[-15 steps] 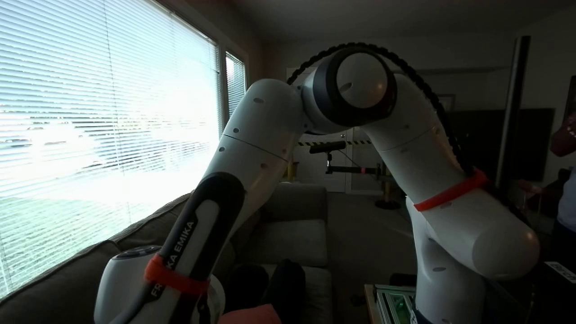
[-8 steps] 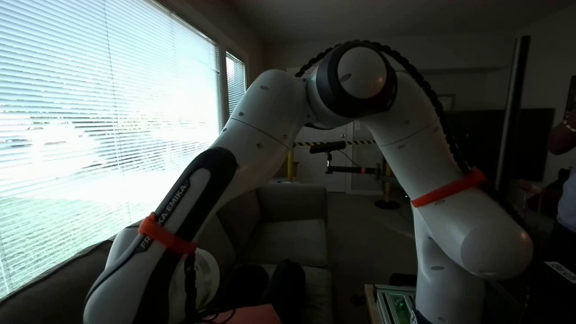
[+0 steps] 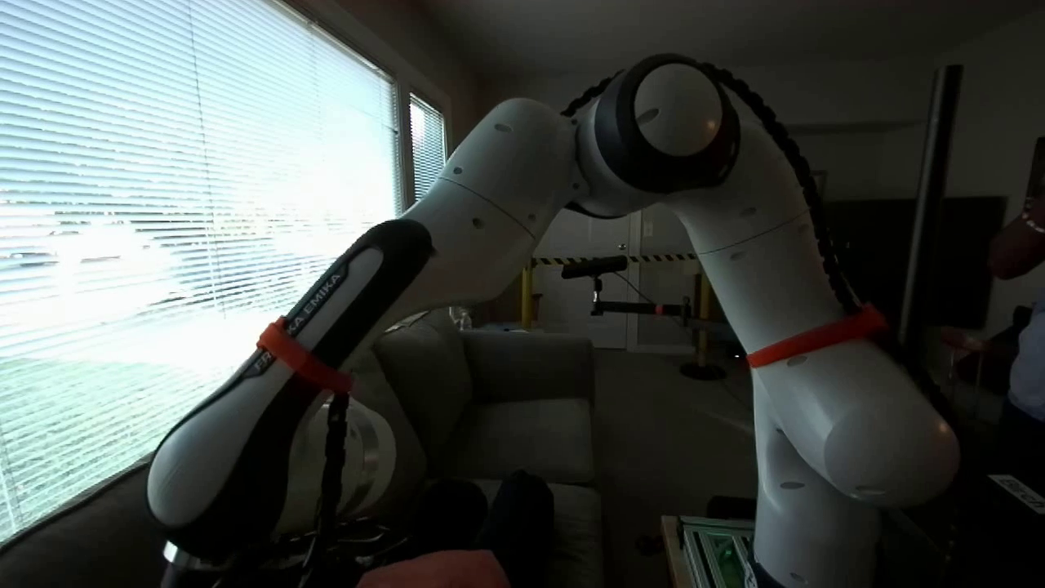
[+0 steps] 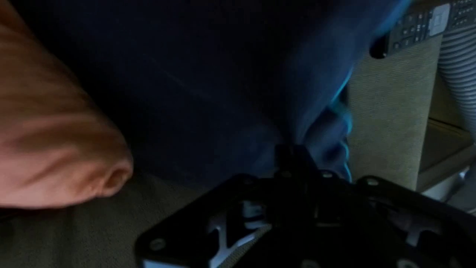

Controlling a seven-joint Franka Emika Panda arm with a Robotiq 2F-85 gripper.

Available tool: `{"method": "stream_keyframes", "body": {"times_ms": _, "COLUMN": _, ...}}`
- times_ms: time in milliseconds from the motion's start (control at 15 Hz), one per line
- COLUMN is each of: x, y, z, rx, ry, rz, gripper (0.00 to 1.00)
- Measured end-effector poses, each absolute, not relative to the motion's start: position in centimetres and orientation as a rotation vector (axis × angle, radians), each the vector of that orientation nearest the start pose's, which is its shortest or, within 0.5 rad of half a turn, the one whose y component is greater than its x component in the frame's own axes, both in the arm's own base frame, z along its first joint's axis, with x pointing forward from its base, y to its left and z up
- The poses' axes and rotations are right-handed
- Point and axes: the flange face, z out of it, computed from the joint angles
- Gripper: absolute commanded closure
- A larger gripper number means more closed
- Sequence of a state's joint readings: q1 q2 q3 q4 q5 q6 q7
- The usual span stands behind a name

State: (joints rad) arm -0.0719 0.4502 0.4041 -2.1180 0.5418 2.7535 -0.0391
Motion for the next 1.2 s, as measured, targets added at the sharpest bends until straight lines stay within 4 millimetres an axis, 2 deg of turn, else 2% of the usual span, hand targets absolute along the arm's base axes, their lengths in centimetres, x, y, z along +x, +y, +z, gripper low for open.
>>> {"method": "stream_keyframes", "body": {"times_ms": 333, "x": 58.1, "y": 16.6, "z": 29.9, "rx": -2.585, "ry": 0.200, "rz": -0.336, "gripper": 0.98}}
{"method": "stream_keyframes", "body": {"times_ms": 533, "x": 58.3, "y": 15.6, "z": 32.9, "rx": -2.587, "ry": 0.174, "rz": -0.423, "gripper": 0.98}}
{"method": "stream_keyframes", "body": {"times_ms": 600, "x": 58.2, "y": 15.1, "z": 33.4, "rx": -2.597, "ry": 0.166, "rz": -0.438, "gripper": 0.69}}
{"method": "stream_keyframes", "body": {"times_ms": 733, "x": 57.8, "y": 14.4, "z": 33.1, "rx": -2.641, "ry": 0.116, "rz": -0.411, "gripper": 0.60}}
{"method": "stream_keyframes", "body": {"times_ms": 867, "x": 56.9, "y": 14.4, "z": 31.5, "rx": -2.695, "ry": 0.025, "rz": -0.309, "gripper": 0.45}}
{"method": "stream_keyframes", "body": {"times_ms": 1000, "x": 55.8, "y": 15.2, "z": 29.7, "rx": -2.739, "ry": -0.076, "rz": -0.201, "gripper": 0.29}}
{"method": "stream_keyframes", "body": {"times_ms": 1200, "x": 54.1, "y": 17.5, "z": 27.0, "rx": -2.784, "ry": -0.244, "rz": -0.066, "gripper": 0.07}}
